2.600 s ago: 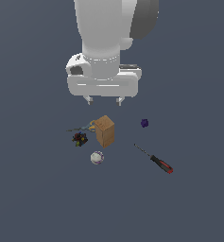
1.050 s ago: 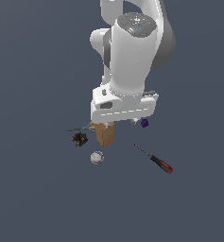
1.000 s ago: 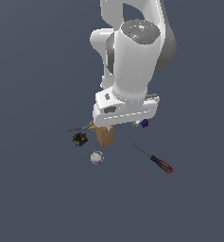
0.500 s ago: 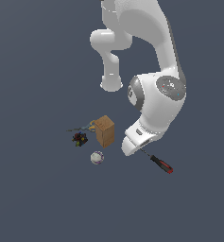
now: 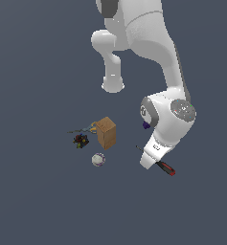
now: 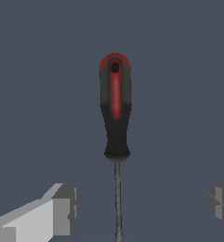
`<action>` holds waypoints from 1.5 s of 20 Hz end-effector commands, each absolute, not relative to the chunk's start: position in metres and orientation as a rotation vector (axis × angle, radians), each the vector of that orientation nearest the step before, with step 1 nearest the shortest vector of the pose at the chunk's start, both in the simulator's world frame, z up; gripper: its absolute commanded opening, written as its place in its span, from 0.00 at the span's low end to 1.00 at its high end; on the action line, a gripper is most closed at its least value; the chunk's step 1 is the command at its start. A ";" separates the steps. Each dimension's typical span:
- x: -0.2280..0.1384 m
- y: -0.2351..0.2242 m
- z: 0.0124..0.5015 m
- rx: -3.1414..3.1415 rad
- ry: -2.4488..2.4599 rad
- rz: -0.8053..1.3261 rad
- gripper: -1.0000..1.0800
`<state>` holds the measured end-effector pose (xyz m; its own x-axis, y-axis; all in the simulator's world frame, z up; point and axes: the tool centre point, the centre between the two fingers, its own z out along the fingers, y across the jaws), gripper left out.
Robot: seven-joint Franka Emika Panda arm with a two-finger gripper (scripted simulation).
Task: Pick up a designated object from a clutter of objects.
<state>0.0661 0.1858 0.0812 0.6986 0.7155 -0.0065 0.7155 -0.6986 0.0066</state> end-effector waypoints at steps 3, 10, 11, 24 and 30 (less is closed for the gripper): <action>0.065 0.198 0.067 2.867 1.282 0.000 0.96; 0.064 0.199 0.062 2.865 1.287 -0.002 0.96; 0.064 0.199 0.060 2.865 1.288 -0.002 0.96; 0.064 0.200 0.015 2.863 1.293 -0.001 0.96; 0.064 0.200 0.015 2.863 1.293 -0.001 0.00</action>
<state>0.0637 0.1995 0.0146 0.6614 0.7500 -0.0012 0.7500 -0.6614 -0.0001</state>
